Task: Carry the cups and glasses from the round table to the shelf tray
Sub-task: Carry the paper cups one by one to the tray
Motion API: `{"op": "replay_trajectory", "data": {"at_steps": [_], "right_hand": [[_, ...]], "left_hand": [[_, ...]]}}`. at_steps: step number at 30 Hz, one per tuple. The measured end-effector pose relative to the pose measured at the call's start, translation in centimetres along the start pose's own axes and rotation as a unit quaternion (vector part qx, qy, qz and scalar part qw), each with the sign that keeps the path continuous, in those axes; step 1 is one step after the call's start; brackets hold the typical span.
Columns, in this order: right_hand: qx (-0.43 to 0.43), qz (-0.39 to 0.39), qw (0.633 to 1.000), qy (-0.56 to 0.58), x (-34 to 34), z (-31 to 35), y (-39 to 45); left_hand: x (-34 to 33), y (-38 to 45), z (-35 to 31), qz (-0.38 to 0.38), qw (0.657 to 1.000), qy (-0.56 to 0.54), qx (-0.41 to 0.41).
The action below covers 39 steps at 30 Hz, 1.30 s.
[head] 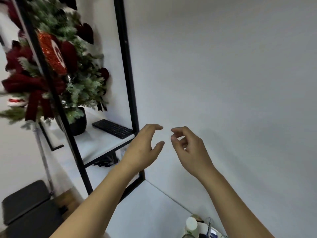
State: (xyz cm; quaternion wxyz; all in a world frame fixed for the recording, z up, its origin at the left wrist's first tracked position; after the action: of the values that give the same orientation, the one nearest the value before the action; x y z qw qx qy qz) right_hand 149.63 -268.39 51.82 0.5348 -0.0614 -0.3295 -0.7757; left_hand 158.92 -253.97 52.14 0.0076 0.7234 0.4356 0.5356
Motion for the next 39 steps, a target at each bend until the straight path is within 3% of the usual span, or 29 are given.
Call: {"op": "replay_trajectory", "data": {"at_steps": [7, 15, 20, 25, 31, 39], "right_hand": [[0.068, 0.149, 0.980, 0.117, -6.4, 5.1, -6.3], [0.142, 0.345, 0.908, 0.187, -15.9, 15.0, -18.8], [0.200, 0.438, 0.848, 0.219, -20.7, 24.1, -29.2], [0.266, 0.523, 0.769, 0.256, -23.8, 34.7, -43.8], [0.357, 0.601, 0.653, 0.292, -22.6, 46.1, -67.8], [0.374, 0.659, 0.563, 0.331, -18.8, 58.3, -96.0]], "left_hand": [[5.6, -14.8, -2.3, -0.087, 0.985, 0.034, 0.144], [13.0, -35.9, -7.9, -0.187, 0.919, 0.099, 0.332], [18.2, -50.8, -14.2, -0.255, 0.855, 0.139, 0.430], [22.8, -65.9, -24.9, -0.328, 0.779, 0.202, 0.495], [25.3, -86.7, -41.6, -0.408, 0.669, 0.255, 0.566], [26.2, -110.2, -64.8, -0.451, 0.521, 0.304, 0.658]]}}
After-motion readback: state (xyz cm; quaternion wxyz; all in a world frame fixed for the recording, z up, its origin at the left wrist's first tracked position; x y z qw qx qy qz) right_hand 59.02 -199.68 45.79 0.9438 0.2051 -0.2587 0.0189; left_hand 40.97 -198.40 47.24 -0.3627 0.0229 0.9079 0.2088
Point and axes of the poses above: each hand's wrist, its own y-axis towards the middle knuckle, its own x-axis out of the back of the hand, z = x × y, the point moved 5 cm from there along y, towards the middle knuckle, and after that the axes turned 7 degrees about z, right-handed, at the moved point
